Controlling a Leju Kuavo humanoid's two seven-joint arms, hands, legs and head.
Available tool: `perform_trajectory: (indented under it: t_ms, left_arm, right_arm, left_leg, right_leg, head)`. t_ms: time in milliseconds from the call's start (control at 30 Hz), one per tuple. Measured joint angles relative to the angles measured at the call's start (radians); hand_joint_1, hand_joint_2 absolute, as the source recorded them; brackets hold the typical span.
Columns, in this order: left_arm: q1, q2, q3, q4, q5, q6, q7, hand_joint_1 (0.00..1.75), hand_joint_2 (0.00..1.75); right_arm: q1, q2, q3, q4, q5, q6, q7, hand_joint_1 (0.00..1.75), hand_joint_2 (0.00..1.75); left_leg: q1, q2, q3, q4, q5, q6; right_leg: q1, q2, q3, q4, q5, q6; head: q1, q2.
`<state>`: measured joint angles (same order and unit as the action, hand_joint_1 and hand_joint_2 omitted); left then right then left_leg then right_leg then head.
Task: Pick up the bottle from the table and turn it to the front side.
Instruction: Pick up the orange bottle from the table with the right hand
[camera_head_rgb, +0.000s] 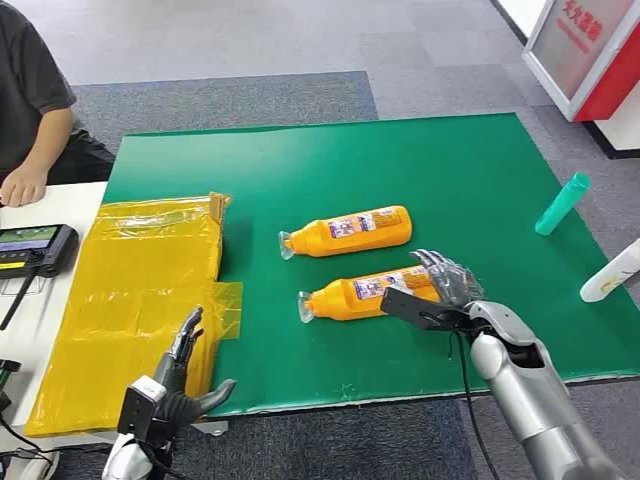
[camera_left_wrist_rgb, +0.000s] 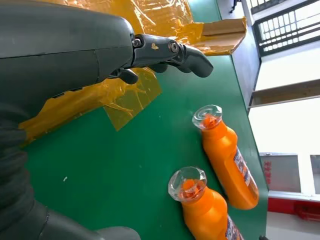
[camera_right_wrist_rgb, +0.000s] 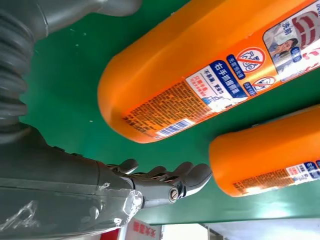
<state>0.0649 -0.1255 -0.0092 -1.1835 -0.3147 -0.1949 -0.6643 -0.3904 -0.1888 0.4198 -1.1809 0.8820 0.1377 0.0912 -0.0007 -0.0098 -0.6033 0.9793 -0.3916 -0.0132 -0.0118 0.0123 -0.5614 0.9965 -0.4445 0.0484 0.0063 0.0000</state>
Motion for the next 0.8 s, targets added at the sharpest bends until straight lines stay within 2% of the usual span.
perform_trajectory:
  t_ms: [300, 467, 633, 667, 700, 767, 800]
  left_arm:
    - [-0.009, 0.001, 0.000, 0.017, 0.000, 0.004, -0.005, 0.00, 1.75]
    - [-0.011, 0.001, 0.000, 0.020, 0.000, 0.005, -0.005, 0.00, 1.75]
    - [-0.024, 0.001, -0.001, 0.045, -0.001, 0.009, -0.007, 0.00, 1.75]
    - [-0.025, 0.001, -0.001, 0.048, -0.001, 0.010, -0.007, 0.00, 1.75]
    - [-0.025, 0.001, -0.001, 0.050, -0.001, 0.011, -0.007, 0.00, 1.75]
    - [-0.026, 0.001, -0.001, 0.054, -0.001, 0.012, -0.007, 0.00, 1.75]
    - [-0.026, 0.001, -0.002, 0.055, -0.001, 0.013, -0.007, 0.00, 1.75]
  right_arm:
    - [-0.096, 0.007, 0.074, 0.144, 0.011, 0.051, 0.009, 0.00, 1.75]
    - [-0.112, 0.010, 0.088, 0.173, 0.016, 0.058, 0.010, 0.00, 1.75]
    - [-0.212, 0.030, 0.163, 0.338, 0.031, 0.050, 0.011, 0.00, 1.75]
    - [-0.220, 0.033, 0.169, 0.350, 0.033, 0.051, 0.011, 0.06, 1.75]
    - [-0.227, 0.035, 0.175, 0.362, 0.035, 0.053, 0.011, 0.22, 1.75]
    - [-0.240, 0.038, 0.185, 0.383, 0.036, 0.056, 0.011, 1.09, 1.75]
    - [-0.247, 0.040, 0.190, 0.394, 0.036, 0.057, 0.009, 1.47, 1.75]
  left_leg:
    - [0.000, 0.000, 0.000, 0.000, 0.000, 0.000]
    - [0.000, 0.000, 0.000, 0.000, 0.000, 0.000]
    - [0.000, 0.000, 0.000, 0.000, 0.000, 0.000]
    - [0.000, 0.000, 0.000, 0.000, 0.000, 0.000]
    - [0.000, 0.000, 0.000, 0.000, 0.000, 0.000]
    - [0.000, 0.000, 0.000, 0.000, 0.000, 0.000]
    - [0.000, 0.000, 0.000, 0.000, 0.000, 0.000]
  right_leg:
    - [0.000, 0.000, 0.000, 0.000, 0.000, 0.000]
    - [0.000, 0.000, 0.000, 0.000, 0.000, 0.000]
    - [0.000, 0.000, 0.000, 0.000, 0.000, 0.000]
    - [0.000, 0.000, 0.000, 0.000, 0.000, 0.000]
    - [0.000, 0.000, 0.000, 0.000, 0.000, 0.000]
    - [0.000, 0.000, 0.000, 0.000, 0.000, 0.000]
    - [0.000, 0.000, 0.000, 0.000, 0.000, 0.000]
  head:
    - [0.000, 0.000]
    - [0.000, 0.000]
    - [0.000, 0.000]
    - [0.000, 0.000]
    - [0.000, 0.000]
    - [0.000, 0.000]
    - [0.000, 0.000]
